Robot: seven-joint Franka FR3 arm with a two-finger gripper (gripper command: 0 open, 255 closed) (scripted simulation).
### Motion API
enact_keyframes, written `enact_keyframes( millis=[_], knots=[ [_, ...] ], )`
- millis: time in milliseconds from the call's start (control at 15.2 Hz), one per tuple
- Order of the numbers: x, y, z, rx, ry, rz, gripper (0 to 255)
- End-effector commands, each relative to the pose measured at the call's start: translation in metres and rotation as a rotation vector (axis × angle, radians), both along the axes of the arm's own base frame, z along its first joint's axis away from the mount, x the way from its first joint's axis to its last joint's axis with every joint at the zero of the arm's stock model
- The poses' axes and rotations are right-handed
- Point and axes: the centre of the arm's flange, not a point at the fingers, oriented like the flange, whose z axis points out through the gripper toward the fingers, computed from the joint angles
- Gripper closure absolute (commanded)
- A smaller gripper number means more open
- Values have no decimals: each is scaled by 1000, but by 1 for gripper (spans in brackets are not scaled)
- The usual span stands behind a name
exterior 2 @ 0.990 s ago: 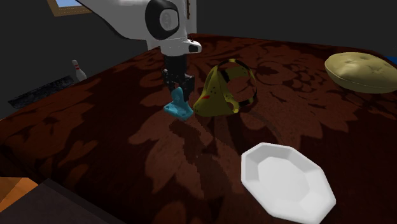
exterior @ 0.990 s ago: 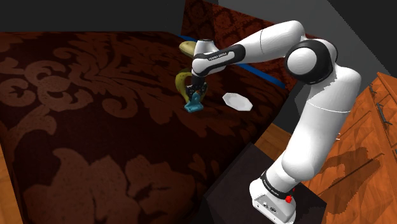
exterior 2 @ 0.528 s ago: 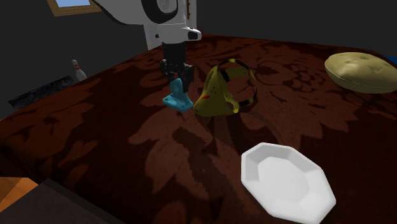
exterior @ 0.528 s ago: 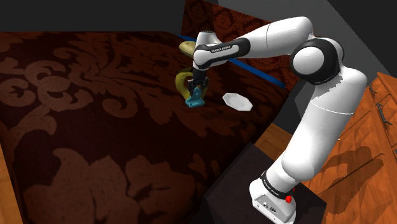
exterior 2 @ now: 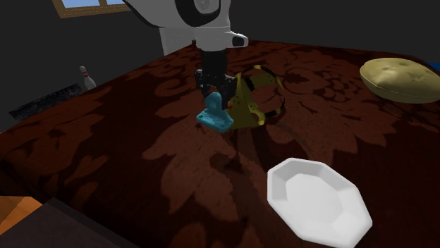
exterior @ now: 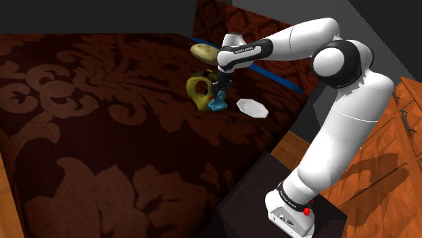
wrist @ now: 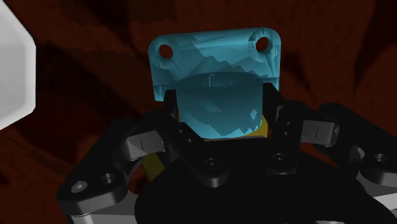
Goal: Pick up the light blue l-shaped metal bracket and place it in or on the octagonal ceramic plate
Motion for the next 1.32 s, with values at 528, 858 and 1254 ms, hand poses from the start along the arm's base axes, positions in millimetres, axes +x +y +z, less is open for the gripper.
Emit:
enact_keyframes(
  millis=[528, 858, 1254],
  knots=[
    [-22, -130, 8, 0, 0, 1, 255],
    [-32, -196, 10, 0, 0, 1, 255],
    [-45, -274, 13, 0, 0, 1, 255]
  ],
)
